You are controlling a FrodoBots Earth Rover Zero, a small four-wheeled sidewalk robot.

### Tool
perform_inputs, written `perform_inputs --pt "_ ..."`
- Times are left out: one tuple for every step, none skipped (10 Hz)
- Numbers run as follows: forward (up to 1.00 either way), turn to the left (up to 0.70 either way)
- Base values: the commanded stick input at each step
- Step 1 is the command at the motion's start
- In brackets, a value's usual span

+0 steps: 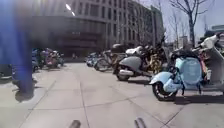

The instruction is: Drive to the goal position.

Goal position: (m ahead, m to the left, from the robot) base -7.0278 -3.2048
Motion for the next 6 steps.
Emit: perform_inputs --pt "0.00 0.00" --pt "0.00 0.00" --pt "0.00 -0.11" --pt "0.00 -0.80" --pt "0.00 -1.00" --pt "0.00 -1.00"
